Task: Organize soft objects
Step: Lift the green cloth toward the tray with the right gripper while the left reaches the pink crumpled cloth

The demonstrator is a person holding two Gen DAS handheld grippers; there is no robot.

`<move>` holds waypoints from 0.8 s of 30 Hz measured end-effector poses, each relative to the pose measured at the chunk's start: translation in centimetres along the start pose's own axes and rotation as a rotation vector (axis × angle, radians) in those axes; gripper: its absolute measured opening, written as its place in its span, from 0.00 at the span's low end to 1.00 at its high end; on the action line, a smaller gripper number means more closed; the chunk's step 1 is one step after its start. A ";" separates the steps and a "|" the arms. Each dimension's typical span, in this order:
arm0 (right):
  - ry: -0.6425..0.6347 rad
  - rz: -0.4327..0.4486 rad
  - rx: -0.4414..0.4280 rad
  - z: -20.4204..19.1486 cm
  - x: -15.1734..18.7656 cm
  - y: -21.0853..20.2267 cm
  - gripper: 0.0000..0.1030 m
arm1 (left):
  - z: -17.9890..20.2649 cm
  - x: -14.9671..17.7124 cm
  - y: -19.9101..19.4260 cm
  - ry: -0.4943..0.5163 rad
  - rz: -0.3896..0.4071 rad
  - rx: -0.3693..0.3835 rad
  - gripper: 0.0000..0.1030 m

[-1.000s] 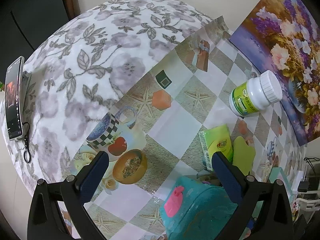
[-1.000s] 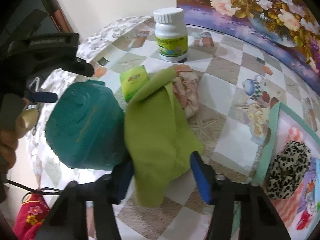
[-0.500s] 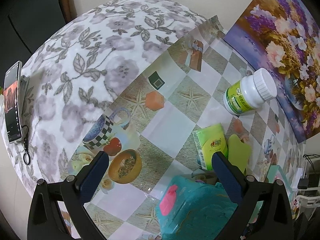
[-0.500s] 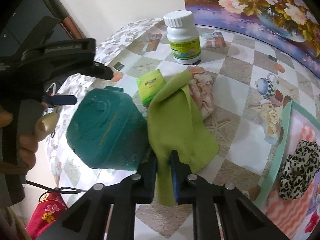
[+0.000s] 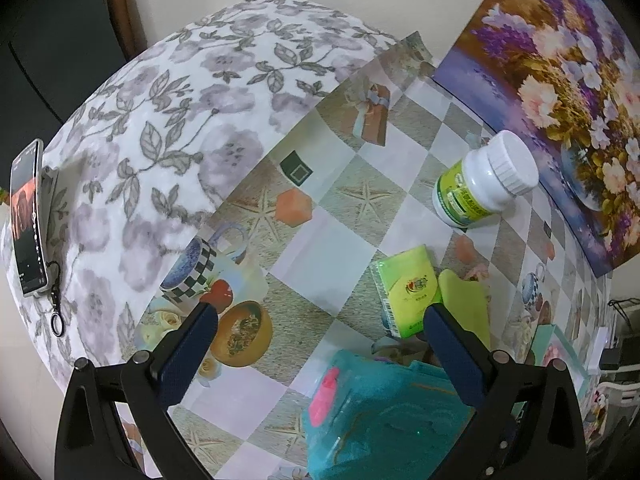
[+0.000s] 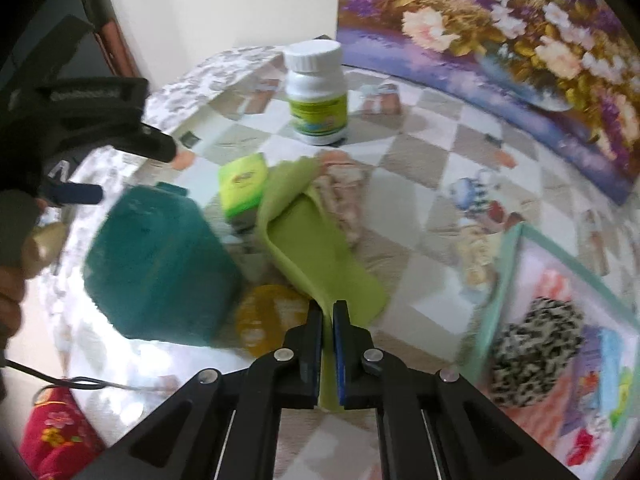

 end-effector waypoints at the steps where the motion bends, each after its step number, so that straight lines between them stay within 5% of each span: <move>1: -0.001 0.006 0.013 0.3 0.0 -0.2 0.05 | 0.1 0.1 -0.1 0.006 0.001 0.001 0.99; 12: -0.001 0.146 0.231 3.9 -1.8 -3.8 0.04 | 1.8 0.2 -1.5 0.040 0.033 0.031 0.99; 24: 0.078 0.274 0.320 7.1 -2.5 -8.3 0.04 | 4.7 1.4 -2.3 0.080 0.018 0.114 0.99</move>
Point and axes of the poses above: each gripper's, at about its wrist camera, not at the fingertips, and y roughly the way its jaws point, z to its right, x to its underside, the point moved 8 cm from there along y, roughly the way its jaws point, and after that the axes turned 11 degrees about -y, right-handed, at the moved point
